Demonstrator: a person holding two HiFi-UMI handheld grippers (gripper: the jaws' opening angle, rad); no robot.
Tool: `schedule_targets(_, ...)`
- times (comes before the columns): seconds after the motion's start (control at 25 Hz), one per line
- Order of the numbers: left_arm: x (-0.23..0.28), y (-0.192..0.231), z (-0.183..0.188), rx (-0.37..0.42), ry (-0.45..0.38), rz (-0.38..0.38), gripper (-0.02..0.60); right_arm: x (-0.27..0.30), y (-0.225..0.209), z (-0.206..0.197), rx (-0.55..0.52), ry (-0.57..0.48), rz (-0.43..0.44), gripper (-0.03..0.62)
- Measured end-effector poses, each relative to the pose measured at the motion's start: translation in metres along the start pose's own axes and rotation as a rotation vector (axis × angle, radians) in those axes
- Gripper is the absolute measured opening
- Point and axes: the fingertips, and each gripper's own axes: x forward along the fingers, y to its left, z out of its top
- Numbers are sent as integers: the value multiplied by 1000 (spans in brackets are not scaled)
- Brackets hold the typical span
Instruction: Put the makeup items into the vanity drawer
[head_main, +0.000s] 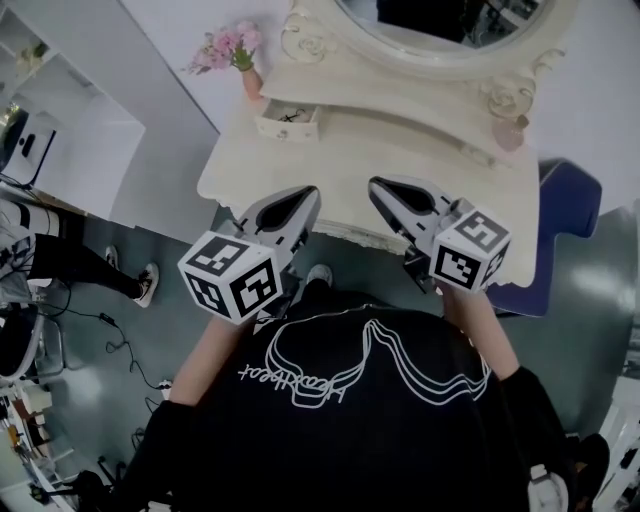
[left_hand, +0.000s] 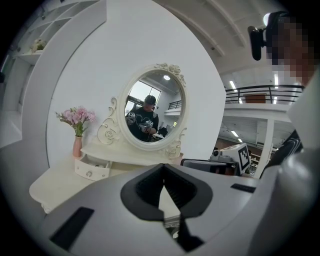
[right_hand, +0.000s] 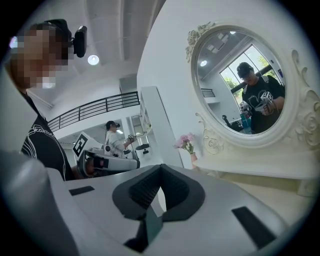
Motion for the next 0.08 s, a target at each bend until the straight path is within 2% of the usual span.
schedule_targets(0.08,-1,-4,2,-1,-3,10,6,-4,1,2,6,-2,7,5)
